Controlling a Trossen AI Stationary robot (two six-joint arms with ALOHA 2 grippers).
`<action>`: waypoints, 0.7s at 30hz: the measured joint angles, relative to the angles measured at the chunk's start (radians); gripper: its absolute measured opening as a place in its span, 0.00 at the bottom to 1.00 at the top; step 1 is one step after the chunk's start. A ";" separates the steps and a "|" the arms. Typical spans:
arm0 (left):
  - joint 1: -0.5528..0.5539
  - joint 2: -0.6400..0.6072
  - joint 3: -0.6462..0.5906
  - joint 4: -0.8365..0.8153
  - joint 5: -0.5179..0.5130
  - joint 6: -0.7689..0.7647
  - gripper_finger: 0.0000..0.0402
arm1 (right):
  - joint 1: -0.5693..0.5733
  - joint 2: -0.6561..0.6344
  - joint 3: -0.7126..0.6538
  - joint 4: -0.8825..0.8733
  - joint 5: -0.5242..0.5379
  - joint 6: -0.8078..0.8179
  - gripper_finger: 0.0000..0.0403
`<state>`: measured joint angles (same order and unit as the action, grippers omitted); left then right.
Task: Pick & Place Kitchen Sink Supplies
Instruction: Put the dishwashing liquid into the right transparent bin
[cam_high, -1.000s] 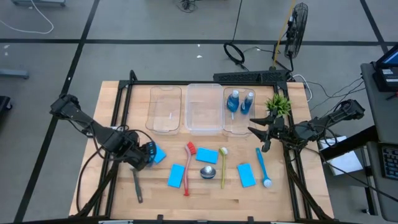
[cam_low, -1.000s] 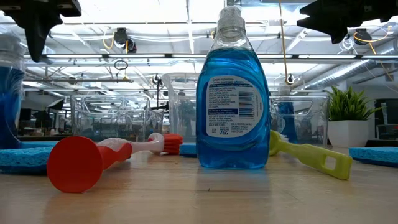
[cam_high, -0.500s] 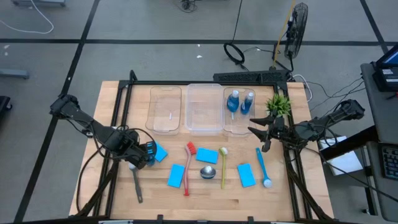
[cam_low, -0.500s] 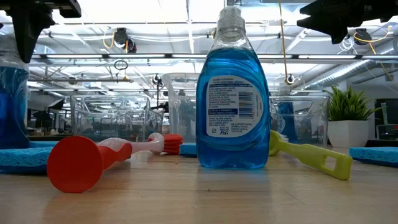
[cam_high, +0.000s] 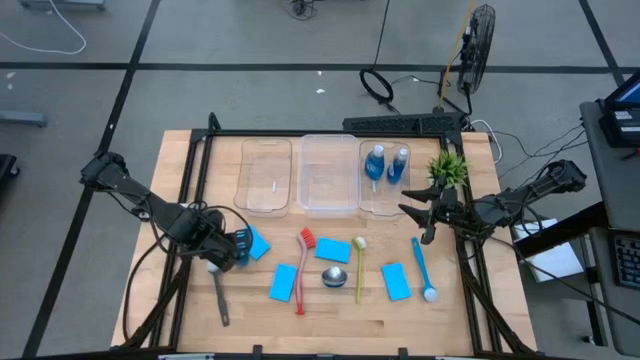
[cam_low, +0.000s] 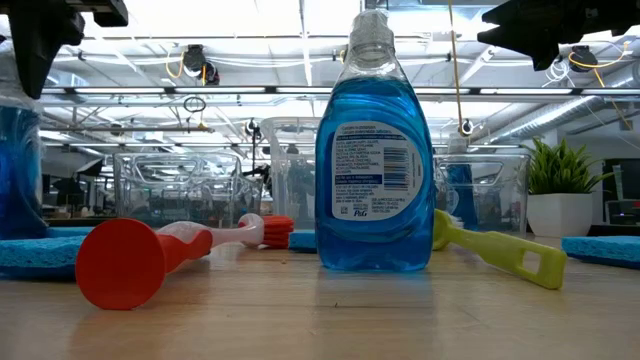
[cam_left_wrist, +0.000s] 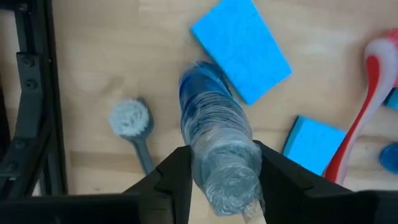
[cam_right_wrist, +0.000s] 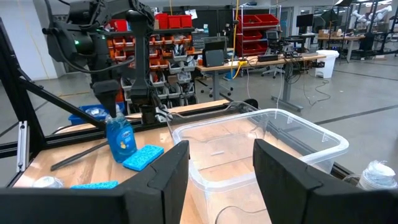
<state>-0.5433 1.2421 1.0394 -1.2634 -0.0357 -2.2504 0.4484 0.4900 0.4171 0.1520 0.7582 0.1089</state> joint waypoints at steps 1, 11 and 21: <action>-0.001 0.001 0.004 -0.001 0.006 0.005 0.35 | 0.000 0.000 0.000 0.000 0.000 0.000 0.41; -0.002 0.002 0.068 -0.009 0.092 0.068 0.35 | 0.000 0.000 0.000 0.005 0.000 0.002 0.41; 0.002 0.002 0.187 0.011 0.022 0.221 0.35 | 0.000 0.004 0.000 0.059 0.000 -0.013 0.41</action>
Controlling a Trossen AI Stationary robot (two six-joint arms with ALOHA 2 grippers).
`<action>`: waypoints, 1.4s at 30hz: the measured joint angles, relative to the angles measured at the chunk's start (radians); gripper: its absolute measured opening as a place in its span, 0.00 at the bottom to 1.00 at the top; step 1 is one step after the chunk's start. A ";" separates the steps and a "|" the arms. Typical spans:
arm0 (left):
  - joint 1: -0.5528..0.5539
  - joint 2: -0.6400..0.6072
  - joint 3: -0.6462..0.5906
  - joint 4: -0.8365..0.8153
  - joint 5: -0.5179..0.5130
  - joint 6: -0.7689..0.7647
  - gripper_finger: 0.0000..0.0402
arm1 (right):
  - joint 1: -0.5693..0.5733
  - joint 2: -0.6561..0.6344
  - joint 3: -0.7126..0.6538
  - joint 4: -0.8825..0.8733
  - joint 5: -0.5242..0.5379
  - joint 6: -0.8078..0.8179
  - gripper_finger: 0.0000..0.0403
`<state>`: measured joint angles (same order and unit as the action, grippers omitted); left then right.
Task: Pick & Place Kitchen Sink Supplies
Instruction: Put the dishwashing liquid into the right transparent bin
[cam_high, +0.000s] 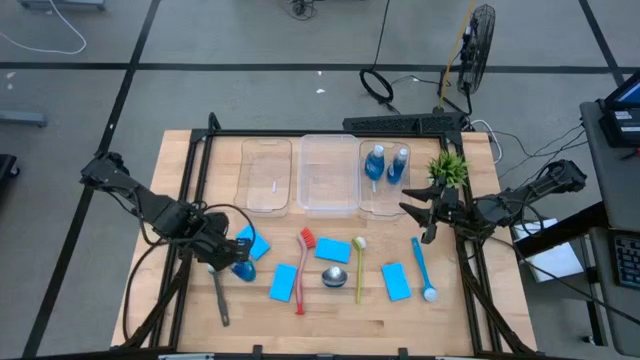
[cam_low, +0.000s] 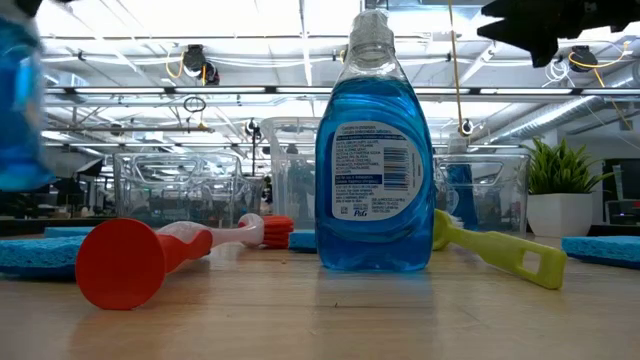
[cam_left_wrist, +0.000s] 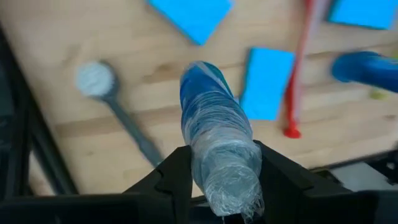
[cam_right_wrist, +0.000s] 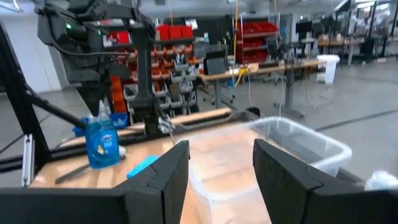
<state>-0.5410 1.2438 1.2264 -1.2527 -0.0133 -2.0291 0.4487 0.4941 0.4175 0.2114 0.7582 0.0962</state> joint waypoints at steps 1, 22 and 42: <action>0.005 0.000 0.008 0.012 -0.021 0.018 0.35 | 0.000 0.003 0.000 0.020 0.000 -0.014 0.41; 0.304 0.000 0.014 0.497 -0.206 0.547 0.35 | 0.000 0.111 0.000 0.272 0.000 -0.318 0.41; 0.542 0.305 0.313 0.638 -0.019 0.966 0.35 | 0.000 0.107 0.047 0.251 0.059 -0.410 0.41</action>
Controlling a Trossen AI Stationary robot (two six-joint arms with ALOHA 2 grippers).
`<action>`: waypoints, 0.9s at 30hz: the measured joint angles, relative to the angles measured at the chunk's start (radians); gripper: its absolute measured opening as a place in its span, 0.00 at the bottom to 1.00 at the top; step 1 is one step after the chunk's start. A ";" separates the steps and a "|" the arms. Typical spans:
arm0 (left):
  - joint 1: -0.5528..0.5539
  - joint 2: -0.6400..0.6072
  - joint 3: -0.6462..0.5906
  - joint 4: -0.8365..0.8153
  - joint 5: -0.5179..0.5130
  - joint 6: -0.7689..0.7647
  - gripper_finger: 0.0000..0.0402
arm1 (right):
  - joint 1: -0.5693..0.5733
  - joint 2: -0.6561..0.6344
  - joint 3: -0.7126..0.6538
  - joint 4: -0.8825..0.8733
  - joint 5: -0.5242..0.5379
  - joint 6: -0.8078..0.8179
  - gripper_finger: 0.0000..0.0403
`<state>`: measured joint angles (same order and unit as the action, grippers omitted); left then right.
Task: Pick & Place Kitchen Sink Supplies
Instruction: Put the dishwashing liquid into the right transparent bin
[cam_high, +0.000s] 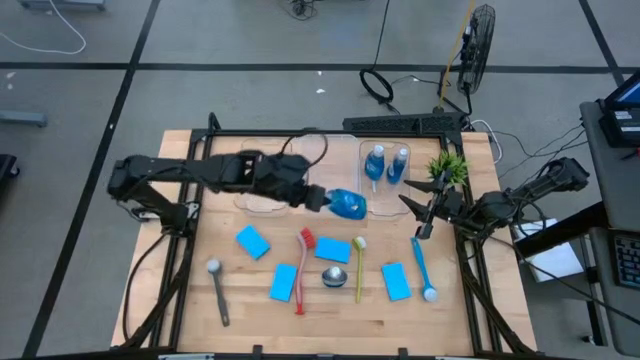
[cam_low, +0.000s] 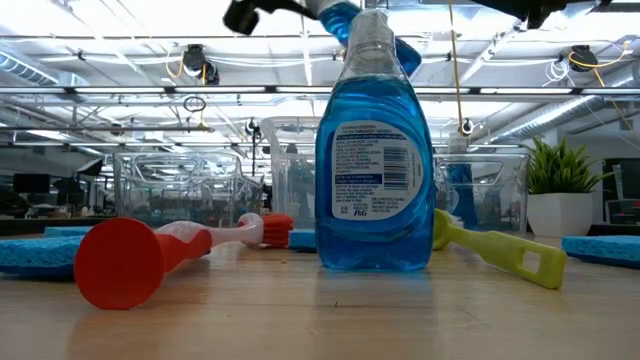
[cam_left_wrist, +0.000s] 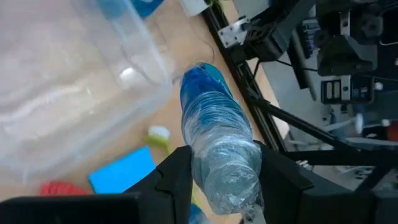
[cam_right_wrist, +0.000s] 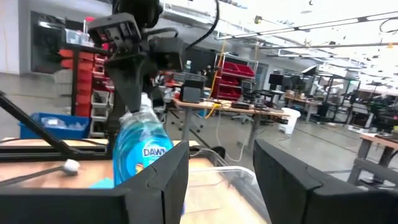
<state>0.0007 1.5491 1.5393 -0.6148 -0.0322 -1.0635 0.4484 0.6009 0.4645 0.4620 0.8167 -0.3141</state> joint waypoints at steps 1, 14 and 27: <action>0.008 0.024 0.038 -0.023 0.002 0.024 0.35 | 0.000 -0.001 0.008 -0.011 0.001 -0.007 0.41; 0.071 0.258 0.370 -0.139 0.007 0.186 0.35 | 0.000 0.018 0.069 -0.115 0.075 -0.097 0.41; 0.135 0.375 0.499 -0.039 0.006 0.208 0.35 | 0.000 0.115 0.086 -0.116 0.207 -0.181 0.41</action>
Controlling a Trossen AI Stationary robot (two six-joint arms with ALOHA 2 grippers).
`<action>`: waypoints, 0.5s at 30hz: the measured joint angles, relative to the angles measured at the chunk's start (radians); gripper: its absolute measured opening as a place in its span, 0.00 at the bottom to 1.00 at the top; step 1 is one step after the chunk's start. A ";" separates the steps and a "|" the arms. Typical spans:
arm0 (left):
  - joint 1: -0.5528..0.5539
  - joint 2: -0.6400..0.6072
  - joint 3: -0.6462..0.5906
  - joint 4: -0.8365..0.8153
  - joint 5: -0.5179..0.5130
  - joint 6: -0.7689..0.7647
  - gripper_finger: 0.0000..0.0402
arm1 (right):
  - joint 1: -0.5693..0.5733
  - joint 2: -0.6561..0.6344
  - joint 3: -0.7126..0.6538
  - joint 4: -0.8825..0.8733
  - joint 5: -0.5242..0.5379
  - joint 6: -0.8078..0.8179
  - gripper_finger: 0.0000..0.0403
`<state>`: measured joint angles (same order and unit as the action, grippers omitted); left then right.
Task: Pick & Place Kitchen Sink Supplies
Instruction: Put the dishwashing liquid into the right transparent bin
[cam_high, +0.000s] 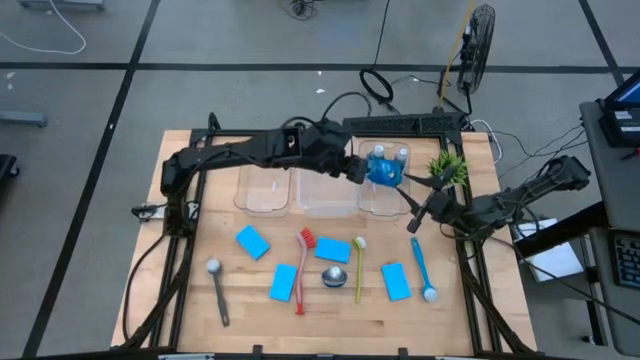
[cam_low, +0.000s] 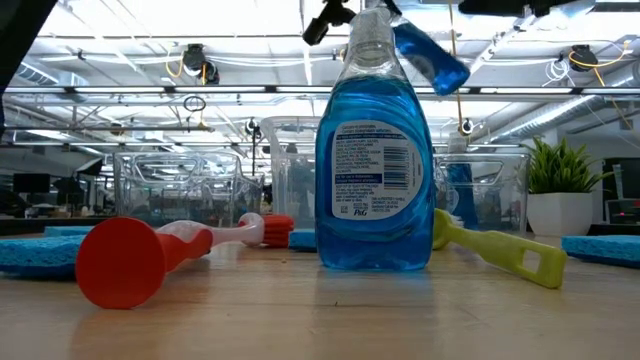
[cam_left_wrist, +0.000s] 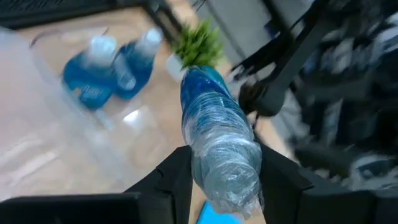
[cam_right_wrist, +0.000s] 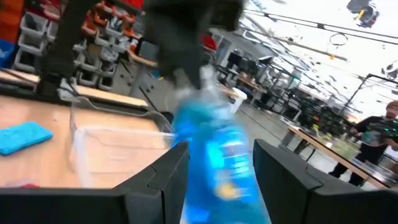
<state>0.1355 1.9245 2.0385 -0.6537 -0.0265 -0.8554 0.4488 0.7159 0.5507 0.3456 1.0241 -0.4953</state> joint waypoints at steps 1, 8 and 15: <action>0.005 0.002 0.000 0.023 0.000 0.001 0.35 | 0.000 0.008 0.000 0.002 -0.003 0.000 0.41; 0.022 0.023 0.000 0.077 0.000 0.009 0.35 | 0.000 0.061 0.000 0.076 -0.002 -0.022 0.45; 0.028 0.049 0.000 0.135 0.000 0.013 0.35 | 0.000 0.130 0.000 0.207 0.088 -0.145 0.58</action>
<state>0.1635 1.9738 2.0380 -0.5183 -0.0268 -0.8421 0.4485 0.8456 0.5507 0.5523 1.1120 -0.6401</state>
